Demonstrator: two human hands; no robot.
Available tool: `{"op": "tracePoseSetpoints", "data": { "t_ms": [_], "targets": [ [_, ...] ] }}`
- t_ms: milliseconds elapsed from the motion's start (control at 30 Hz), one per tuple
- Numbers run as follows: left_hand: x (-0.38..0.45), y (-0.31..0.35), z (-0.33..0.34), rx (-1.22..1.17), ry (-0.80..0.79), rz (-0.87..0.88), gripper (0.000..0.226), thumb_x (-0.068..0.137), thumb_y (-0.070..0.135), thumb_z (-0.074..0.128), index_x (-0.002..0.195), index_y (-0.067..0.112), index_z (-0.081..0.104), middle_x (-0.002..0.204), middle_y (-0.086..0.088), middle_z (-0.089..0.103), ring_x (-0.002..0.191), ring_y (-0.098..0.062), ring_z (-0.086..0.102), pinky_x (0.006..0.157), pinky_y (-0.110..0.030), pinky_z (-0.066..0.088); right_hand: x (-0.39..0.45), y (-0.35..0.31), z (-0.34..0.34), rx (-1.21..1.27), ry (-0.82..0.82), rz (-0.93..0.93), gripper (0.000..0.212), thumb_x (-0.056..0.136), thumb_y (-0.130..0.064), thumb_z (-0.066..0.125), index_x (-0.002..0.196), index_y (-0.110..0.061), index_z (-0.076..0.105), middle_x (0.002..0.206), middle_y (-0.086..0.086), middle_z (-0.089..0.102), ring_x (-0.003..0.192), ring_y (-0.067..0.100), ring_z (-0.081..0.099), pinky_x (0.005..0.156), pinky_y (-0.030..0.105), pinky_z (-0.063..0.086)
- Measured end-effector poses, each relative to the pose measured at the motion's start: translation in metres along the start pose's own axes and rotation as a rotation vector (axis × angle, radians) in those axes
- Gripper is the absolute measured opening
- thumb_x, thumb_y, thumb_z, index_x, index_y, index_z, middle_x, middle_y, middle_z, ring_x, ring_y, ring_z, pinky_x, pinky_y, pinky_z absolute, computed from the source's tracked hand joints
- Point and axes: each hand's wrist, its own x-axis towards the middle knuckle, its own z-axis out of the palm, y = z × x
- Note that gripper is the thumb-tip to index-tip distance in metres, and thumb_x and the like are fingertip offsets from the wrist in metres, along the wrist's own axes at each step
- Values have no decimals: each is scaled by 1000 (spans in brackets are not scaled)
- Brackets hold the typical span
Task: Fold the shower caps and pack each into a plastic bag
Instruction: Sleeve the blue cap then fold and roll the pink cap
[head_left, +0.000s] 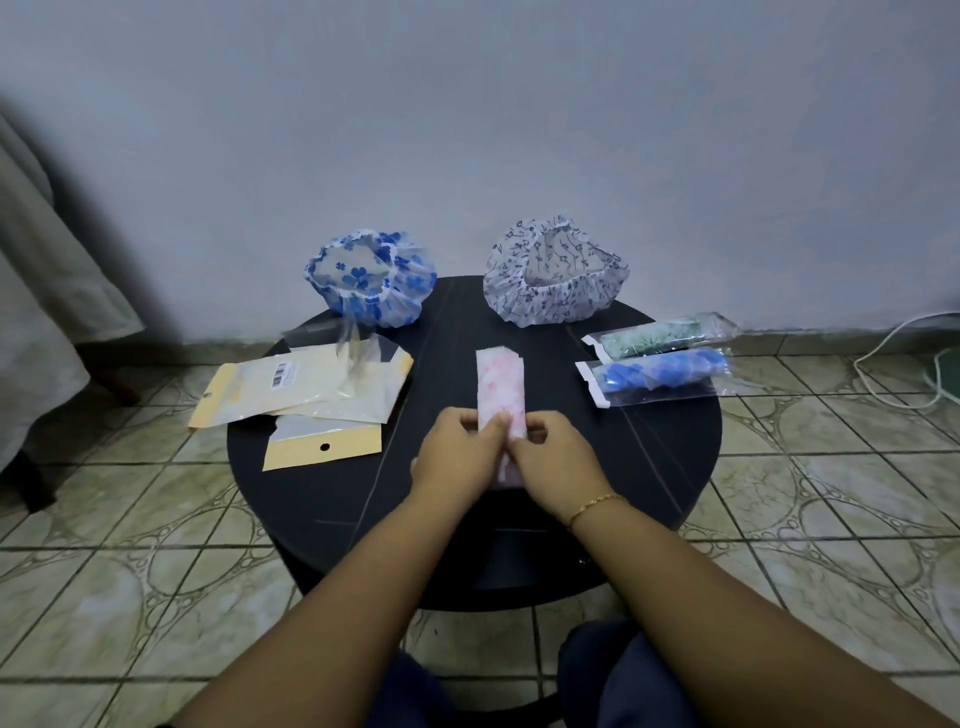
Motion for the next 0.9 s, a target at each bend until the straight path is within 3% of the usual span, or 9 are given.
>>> {"op": "tracePoseSetpoints", "data": {
  "t_ms": [67, 167, 300, 400, 500, 600, 733, 800, 900],
  "targets": [
    [-2, 3, -4, -339, -38, -68, 42, 78, 50, 64, 103, 18, 59, 100, -1, 69, 90, -17, 67, 88, -42, 53, -3, -6, 2, 243, -17, -16, 17, 92, -33, 52, 105, -22, 54, 102, 0, 65, 92, 14, 62, 80, 27, 50],
    [-3, 4, -18, -493, 1, -53, 44, 75, 47, 70, 106, 17, 62, 94, 0, 72, 84, -15, 70, 84, -40, 56, -3, -13, 14, 489, -65, -19, 18, 90, -26, 57, 108, -25, 54, 106, 2, 66, 92, 17, 65, 78, 34, 54],
    [-1, 2, -36, -307, 141, 28, 25, 87, 42, 60, 103, 22, 60, 98, 6, 67, 88, -10, 64, 85, -36, 53, -4, -24, 29, 685, -126, 4, 22, 90, -21, 59, 111, -25, 55, 92, 0, 68, 72, 15, 66, 51, 25, 49],
    [6, -6, -46, -89, 371, 87, 30, 88, 45, 54, 107, 22, 61, 116, 3, 54, 100, -11, 55, 90, -36, 47, -3, -28, 37, 706, -106, -20, 24, 90, -14, 58, 113, -22, 55, 87, 2, 68, 71, 16, 64, 48, 25, 48],
    [14, -12, -60, 63, 630, 67, 31, 88, 41, 56, 113, 23, 57, 126, -1, 38, 121, -20, 39, 103, -39, 29, 0, -31, 47, 704, -93, -37, 25, 90, -12, 58, 113, -21, 55, 87, 4, 66, 73, 17, 61, 50, 24, 46],
    [28, -17, -73, 157, 630, 19, 37, 88, 43, 54, 120, 25, 57, 144, -1, 28, 134, -22, 23, 107, -42, 17, 2, -33, 54, 697, -97, -57, 24, 90, -12, 58, 113, -20, 55, 86, 6, 65, 71, 15, 59, 54, 23, 45],
    [55, -26, -88, 290, 442, -40, 46, 94, 49, 40, 131, 27, 52, 152, 8, 27, 140, -17, 12, 107, -45, 14, 6, -33, 57, 697, -109, -64, 23, 90, -12, 57, 111, -22, 54, 79, 4, 65, 67, 14, 58, 53, 23, 45],
    [62, -29, -94, 253, 415, -29, 44, 96, 45, 38, 133, 25, 51, 148, 12, 37, 138, -16, 17, 105, -43, 16, 9, -31, 57, 699, -114, -61, 23, 90, -13, 57, 111, -23, 54, 78, 2, 65, 68, 13, 59, 54, 24, 45],
    [62, -33, -101, 226, 603, 138, 36, 95, 34, 48, 126, 21, 59, 136, 7, 53, 130, -19, 38, 103, -41, 28, 13, -29, 53, 685, -111, -55, 24, 90, -14, 58, 112, -23, 54, 80, 3, 65, 68, 13, 58, 53, 23, 45]
  ]
}}
